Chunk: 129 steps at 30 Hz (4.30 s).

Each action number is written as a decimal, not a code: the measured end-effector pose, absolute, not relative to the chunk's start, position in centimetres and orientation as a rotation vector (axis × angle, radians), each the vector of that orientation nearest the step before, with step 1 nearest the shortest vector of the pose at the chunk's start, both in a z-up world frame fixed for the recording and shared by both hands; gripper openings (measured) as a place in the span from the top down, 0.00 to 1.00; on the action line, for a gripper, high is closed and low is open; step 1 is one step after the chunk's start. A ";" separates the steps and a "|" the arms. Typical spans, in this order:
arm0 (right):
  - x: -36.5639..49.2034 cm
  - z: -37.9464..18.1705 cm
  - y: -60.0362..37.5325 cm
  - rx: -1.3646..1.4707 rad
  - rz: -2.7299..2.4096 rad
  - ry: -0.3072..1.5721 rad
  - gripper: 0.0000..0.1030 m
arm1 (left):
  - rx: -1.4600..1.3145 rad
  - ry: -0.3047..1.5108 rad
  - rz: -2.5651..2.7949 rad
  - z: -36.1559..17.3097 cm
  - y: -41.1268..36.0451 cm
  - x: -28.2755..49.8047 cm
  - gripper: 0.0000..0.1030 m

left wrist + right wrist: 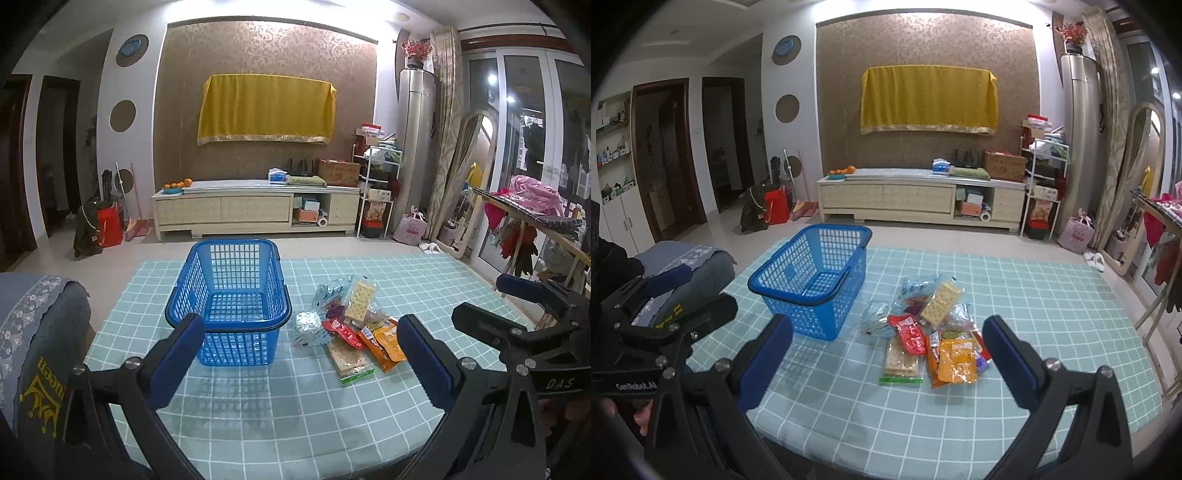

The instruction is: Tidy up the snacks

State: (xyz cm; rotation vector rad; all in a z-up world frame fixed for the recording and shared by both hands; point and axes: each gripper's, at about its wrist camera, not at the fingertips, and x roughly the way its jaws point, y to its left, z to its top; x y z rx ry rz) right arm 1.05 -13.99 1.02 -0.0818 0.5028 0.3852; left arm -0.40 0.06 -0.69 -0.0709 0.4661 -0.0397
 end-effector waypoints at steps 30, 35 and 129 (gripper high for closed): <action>1.0 1.2 -14.1 -0.087 0.395 0.511 0.00 | -0.082 0.480 -0.056 -0.5 0.3 -0.5 0.00; 1.0 1.2 -14.1 -0.085 0.393 0.508 0.00 | -0.081 0.480 -0.058 -0.5 0.2 -0.5 0.00; 30.1 -10.4 -22.8 0.101 0.348 1.011 0.00 | 0.595 1.282 -0.428 -16.0 -12.0 36.4 0.06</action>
